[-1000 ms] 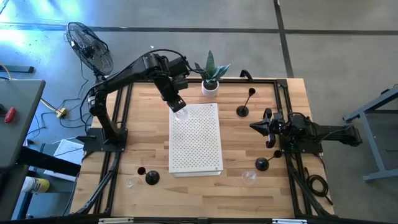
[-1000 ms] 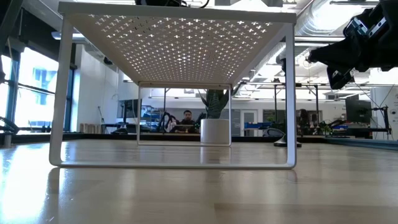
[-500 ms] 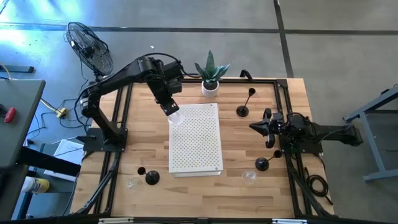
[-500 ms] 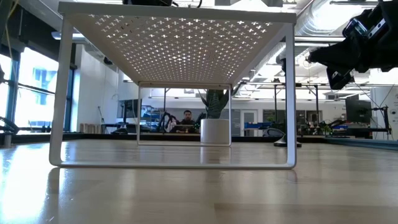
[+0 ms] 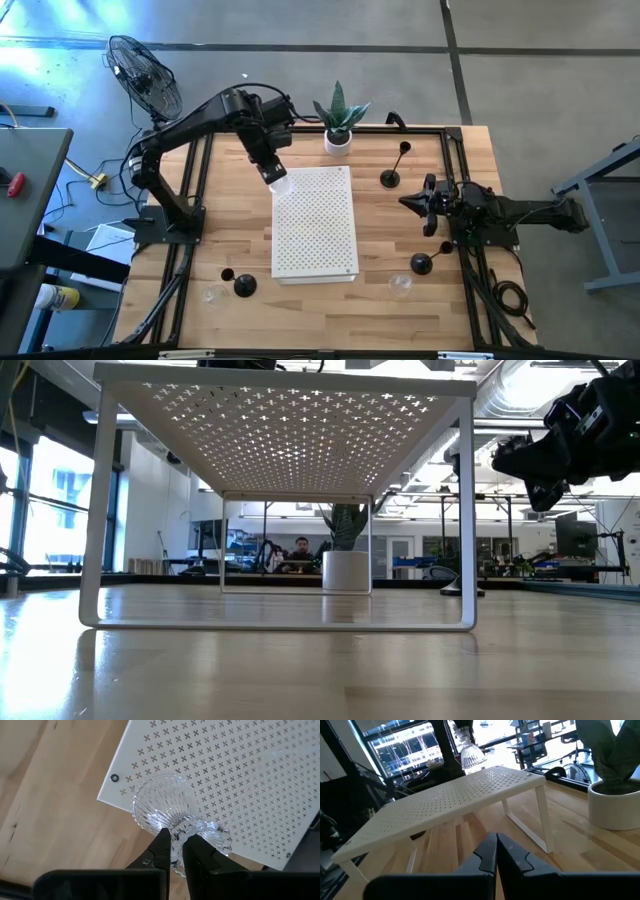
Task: Pick & Place candle stick holders
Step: Put the top transparent glass candle holder on the shelf
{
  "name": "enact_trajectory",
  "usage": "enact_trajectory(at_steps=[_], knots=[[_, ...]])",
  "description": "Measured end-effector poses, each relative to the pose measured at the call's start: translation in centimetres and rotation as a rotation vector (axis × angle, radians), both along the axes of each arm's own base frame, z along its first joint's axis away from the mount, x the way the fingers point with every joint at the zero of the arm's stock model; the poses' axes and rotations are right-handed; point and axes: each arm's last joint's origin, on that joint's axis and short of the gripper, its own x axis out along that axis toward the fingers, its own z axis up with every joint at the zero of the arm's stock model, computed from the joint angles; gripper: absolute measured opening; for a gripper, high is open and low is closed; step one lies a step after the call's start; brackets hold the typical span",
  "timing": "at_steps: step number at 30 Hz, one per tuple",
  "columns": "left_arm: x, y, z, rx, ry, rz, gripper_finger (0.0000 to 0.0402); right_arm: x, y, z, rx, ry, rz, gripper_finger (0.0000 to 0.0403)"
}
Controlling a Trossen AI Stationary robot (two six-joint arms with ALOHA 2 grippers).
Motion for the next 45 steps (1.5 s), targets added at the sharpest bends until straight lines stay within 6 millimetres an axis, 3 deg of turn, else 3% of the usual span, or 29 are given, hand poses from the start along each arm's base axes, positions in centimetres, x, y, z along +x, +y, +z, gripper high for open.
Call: enact_trajectory(at_steps=[12, 45], knots=[[0.7, 1.1, -0.6, -0.019, -0.024, 0.010, 0.0023, 0.0, 0.0, 0.0, 0.003, 0.001, 0.002, 0.0000], [1.2, 1.2, -0.6, -0.026, -0.067, -0.022, 0.0026, 0.0, 0.0, -0.1, 0.000, 0.012, 0.006, 0.0000]])
